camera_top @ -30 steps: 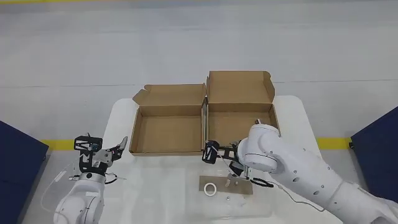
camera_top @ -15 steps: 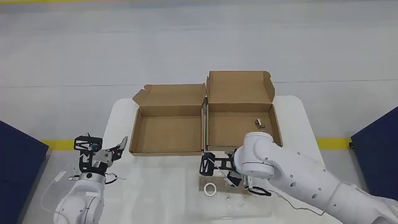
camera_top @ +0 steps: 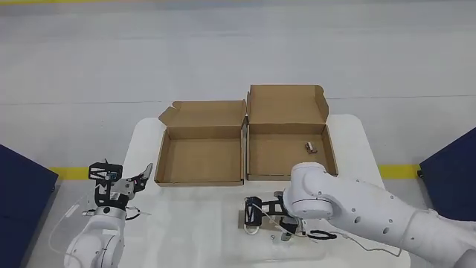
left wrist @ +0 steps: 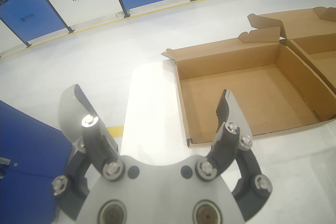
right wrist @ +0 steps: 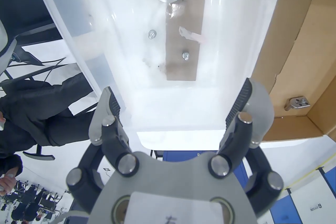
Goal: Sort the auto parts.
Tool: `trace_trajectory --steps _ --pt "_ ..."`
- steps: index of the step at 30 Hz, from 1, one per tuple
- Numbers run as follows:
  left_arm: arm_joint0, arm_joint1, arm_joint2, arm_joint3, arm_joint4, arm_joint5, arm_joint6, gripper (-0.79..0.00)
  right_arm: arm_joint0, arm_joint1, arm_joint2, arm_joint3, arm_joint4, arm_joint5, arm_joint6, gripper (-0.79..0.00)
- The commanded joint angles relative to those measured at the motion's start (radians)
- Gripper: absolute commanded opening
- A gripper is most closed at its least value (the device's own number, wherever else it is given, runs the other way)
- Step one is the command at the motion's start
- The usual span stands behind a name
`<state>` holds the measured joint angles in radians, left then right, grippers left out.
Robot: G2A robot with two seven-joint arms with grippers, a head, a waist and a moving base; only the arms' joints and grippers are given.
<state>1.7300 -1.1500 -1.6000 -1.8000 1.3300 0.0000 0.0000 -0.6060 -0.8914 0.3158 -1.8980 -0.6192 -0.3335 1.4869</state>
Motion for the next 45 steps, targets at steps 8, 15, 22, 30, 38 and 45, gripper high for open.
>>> trace_trajectory --steps 8,15,22,30,38,45 --pt "0.0 0.0 0.0 0.0 0.0 0.0 0.0 0.0 -0.008 0.0 -0.004 0.001 -0.013 -0.002 -0.009 0.0" --pt "0.0 0.0 0.0 0.0 0.0 0.0 0.0 0.0 0.001 -0.006 -0.066 0.003 -0.02 0.023 0.022 0.0" --pt "0.0 0.0 0.0 0.0 0.0 0.0 0.0 0.0 0.026 -0.011 -0.106 0.046 0.026 0.005 0.005 0.0" --pt "0.0 0.0 0.0 0.0 0.0 0.0 0.0 0.0 0.033 -0.021 -0.125 0.084 0.023 -0.018 -0.018 0.0" --pt "0.0 0.0 0.0 0.0 0.0 0.0 0.0 0.0 0.029 -0.021 -0.125 0.086 0.022 -0.017 -0.026 0.0" --pt "0.0 0.0 0.0 0.0 0.0 0.0 0.0 0.0 -0.004 -0.037 -0.136 0.142 -0.036 -0.03 -0.077 0.0"
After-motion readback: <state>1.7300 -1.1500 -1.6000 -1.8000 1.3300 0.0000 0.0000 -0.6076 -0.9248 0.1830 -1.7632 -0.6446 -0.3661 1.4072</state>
